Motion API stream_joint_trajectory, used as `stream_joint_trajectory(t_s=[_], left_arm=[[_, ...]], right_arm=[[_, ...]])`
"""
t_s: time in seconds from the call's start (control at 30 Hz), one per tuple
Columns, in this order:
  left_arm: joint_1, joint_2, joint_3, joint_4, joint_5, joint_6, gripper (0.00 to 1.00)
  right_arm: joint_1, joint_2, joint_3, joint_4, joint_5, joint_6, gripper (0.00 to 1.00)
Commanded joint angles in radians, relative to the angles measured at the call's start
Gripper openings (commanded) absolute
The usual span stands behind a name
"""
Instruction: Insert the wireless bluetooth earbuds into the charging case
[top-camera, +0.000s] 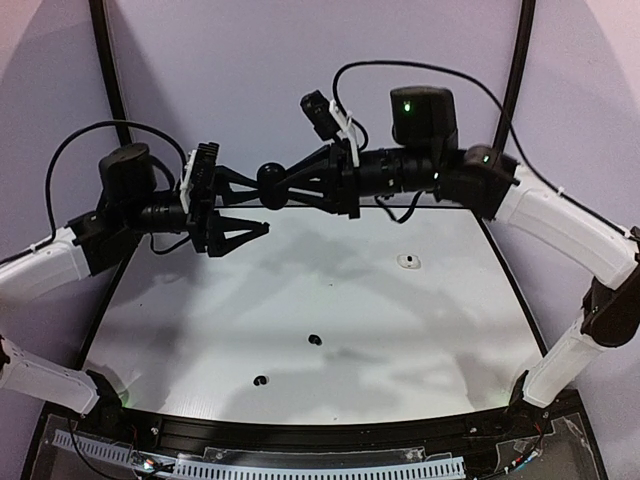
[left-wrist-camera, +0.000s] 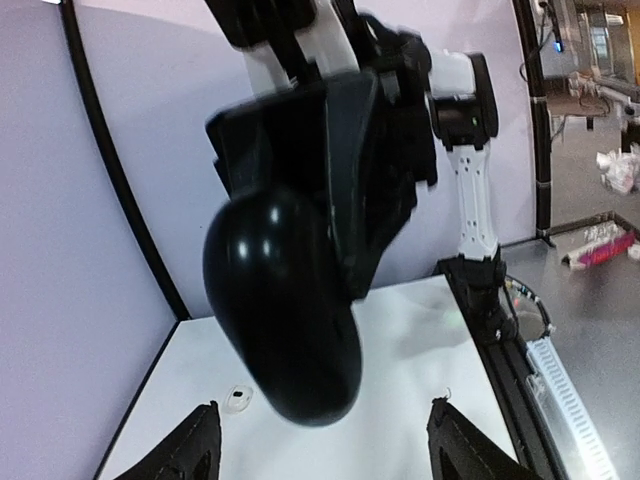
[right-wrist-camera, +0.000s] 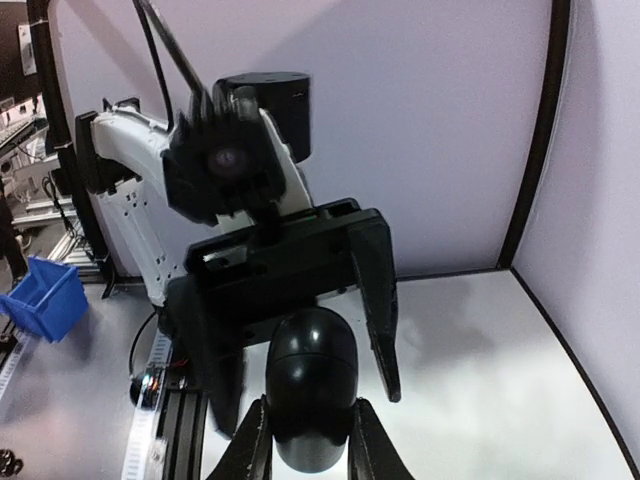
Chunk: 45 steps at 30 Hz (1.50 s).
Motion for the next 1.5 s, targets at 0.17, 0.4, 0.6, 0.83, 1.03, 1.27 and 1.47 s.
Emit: stream_joint_trajectory(t_s=[0.17,0.4,0.6,0.83,1.03,1.27,1.47], left_arm=[[0.0,0.119,0.232,-0.599,0.107,0.322,0.62],[-0.004,0.166,0.284,-0.677,0.135,0.319,0.53],[-0.005,0.182,0.299,-0.703,0.15,0.308,0.52],[-0.006,0.185,0.32,-0.676,0.168,0.287,0.4],[-0.007,0.19,0.329,-0.697,0.172,0.3,0.38],[-0.007,0.19,0.331,-0.704,0.182,0.32,0.12],[-0.007,0.185,0.324,-0.68,0.192,0.319,0.01]], right_arm=[[0.004,0.203,0.376,-0.816,0.062,-0.119,0.0],[0.036,0.179,0.356,-0.664,0.085,-0.169,0.0],[0.037,0.157,0.315,-0.602,0.064,-0.172,0.0],[0.044,0.2,0.365,-0.635,0.062,-0.172,0.0],[0.045,0.201,0.364,-0.628,0.061,-0.175,0.0],[0.047,0.208,0.371,-0.619,0.056,-0.183,0.0],[0.047,0.201,0.351,-0.602,0.082,-0.16,0.08]])
